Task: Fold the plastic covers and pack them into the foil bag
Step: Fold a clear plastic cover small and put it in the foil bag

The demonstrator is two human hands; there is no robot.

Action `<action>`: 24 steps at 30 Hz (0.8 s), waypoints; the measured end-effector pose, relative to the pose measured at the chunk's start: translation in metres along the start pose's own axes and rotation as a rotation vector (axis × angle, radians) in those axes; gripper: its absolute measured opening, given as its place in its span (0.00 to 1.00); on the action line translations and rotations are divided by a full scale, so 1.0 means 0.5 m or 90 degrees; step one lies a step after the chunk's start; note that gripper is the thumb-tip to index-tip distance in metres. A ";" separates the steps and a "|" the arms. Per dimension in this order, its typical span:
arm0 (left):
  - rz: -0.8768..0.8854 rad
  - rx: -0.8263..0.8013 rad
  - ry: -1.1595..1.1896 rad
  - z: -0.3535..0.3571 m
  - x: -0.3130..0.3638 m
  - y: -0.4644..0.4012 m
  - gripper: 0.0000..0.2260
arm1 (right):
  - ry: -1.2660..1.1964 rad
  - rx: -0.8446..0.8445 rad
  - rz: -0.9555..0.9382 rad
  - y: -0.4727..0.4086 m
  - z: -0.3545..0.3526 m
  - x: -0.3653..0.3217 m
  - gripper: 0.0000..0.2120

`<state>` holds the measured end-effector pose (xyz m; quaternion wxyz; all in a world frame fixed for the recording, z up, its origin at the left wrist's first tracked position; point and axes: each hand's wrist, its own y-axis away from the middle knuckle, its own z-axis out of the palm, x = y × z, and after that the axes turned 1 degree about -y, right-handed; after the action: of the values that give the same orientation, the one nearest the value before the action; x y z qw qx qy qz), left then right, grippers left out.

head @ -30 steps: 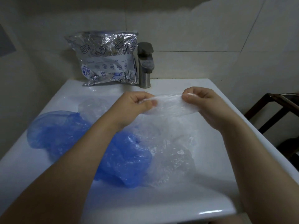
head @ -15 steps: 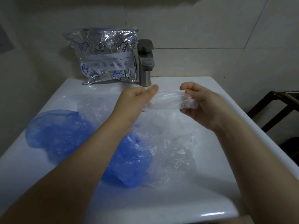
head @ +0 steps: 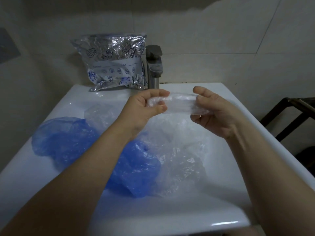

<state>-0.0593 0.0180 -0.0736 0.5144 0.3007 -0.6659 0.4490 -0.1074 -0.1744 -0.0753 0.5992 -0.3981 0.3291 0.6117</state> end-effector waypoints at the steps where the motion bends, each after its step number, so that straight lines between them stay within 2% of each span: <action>1: 0.004 0.008 -0.016 0.000 0.000 0.000 0.16 | 0.056 0.006 -0.004 0.000 -0.002 0.000 0.18; 3: -0.002 0.023 -0.022 -0.001 -0.001 -0.002 0.16 | 0.154 0.030 -0.013 0.000 0.003 -0.002 0.15; 5: -0.033 0.025 0.015 -0.002 0.003 -0.003 0.15 | 0.187 0.058 -0.032 0.003 0.013 -0.006 0.13; 9: -0.190 -0.018 0.195 -0.001 0.012 -0.006 0.13 | 0.344 0.135 -0.115 0.002 0.019 -0.003 0.11; 12: -0.261 -0.024 0.248 -0.006 0.007 -0.010 0.13 | 0.421 0.163 -0.187 0.001 0.023 -0.001 0.09; 15: -0.275 -0.032 0.184 -0.012 0.003 -0.013 0.12 | 0.535 0.192 -0.216 -0.003 0.020 0.006 0.09; 18: -0.248 -0.013 0.030 -0.013 -0.008 -0.010 0.10 | 0.692 0.204 -0.211 -0.005 0.012 0.004 0.11; 21: -0.102 0.041 -0.172 -0.010 -0.016 -0.009 0.09 | 0.675 0.156 -0.181 -0.001 0.012 0.005 0.11; 24: -0.025 0.052 -0.252 -0.011 -0.012 -0.010 0.07 | 0.617 0.113 -0.160 -0.002 0.008 0.006 0.09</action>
<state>-0.0507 0.0206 -0.0774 0.3694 0.4164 -0.7293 0.3978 -0.1068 -0.1693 -0.0763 0.4782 -0.6201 0.5696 0.2499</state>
